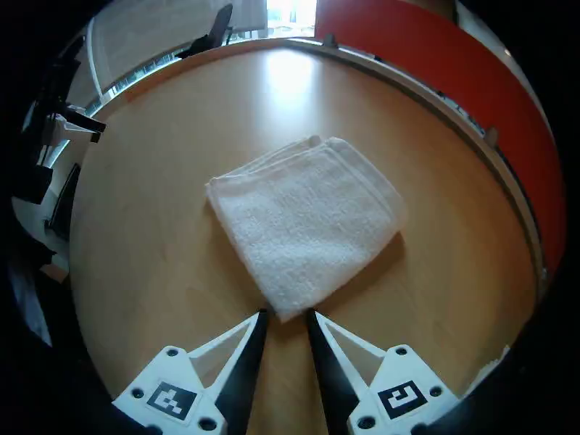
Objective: Fold towel
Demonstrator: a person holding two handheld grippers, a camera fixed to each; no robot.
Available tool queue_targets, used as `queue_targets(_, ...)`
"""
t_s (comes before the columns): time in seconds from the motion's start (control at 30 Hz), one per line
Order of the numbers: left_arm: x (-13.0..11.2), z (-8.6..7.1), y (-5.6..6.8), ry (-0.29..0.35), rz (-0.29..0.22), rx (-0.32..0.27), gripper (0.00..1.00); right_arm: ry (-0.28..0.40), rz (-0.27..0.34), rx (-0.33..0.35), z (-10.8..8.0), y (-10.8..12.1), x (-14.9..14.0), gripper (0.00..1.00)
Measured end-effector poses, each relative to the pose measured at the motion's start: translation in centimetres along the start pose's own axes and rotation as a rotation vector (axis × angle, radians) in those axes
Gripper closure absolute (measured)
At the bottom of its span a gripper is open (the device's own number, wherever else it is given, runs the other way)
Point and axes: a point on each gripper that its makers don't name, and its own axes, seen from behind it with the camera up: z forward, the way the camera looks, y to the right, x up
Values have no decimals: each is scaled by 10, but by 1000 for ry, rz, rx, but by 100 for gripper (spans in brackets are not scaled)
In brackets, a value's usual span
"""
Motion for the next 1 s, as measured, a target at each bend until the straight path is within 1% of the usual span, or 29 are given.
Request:
queue_targets(0.13, 0, 0, 1, -1, 0, -1, 0, 0, 8, 2, 0, 0, -1, 66)
queue_targets(0.33, -1, 0, 2, -1, 2, -3, 0, -5, 27, -3, -1, 2, -1, 90)
queue_targets(0.4, -1, 0, 2, -1, 3, -4, 0, -4, 29, -3, -1, 2, -1, 94)
queue_targets(0.53, -1, 0, 4, -1, 2, -7, 0, 1, 23, -9, -2, 2, -1, 96)
queue_targets(0.7, -2, -1, 3, -1, 3, -8, 0, 11, 17, -17, -3, 3, 2, 96)
queue_targets(1.0, -4, -1, 1, 4, 2, -9, 0, 60, -6, -41, -18, 6, 22, 96)
